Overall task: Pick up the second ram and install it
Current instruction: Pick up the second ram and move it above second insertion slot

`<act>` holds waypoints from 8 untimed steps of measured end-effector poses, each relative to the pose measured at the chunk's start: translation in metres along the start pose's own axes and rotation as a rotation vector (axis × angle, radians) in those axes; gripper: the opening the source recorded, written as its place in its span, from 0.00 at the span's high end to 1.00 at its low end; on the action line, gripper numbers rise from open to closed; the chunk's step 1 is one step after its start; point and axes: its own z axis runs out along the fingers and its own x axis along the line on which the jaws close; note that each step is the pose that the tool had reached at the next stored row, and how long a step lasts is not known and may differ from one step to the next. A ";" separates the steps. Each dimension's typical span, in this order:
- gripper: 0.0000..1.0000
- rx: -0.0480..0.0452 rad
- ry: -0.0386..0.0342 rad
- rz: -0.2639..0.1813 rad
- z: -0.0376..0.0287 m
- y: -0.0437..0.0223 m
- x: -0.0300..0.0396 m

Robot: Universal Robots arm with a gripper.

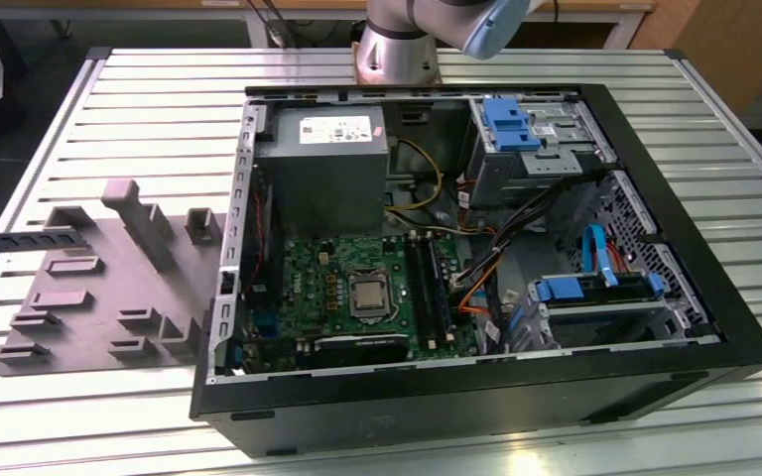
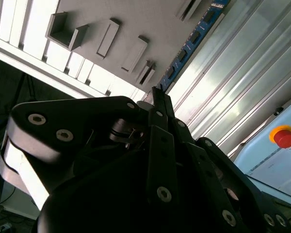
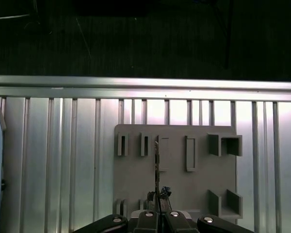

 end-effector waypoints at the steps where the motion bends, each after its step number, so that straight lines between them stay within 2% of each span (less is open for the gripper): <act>1: 0.89 0.0000 -0.0001 0.000 -0.0003 0.0000 0.0000; 8: 0.89 0.0000 -0.0009 0.000 -0.0033 0.0001 -0.0002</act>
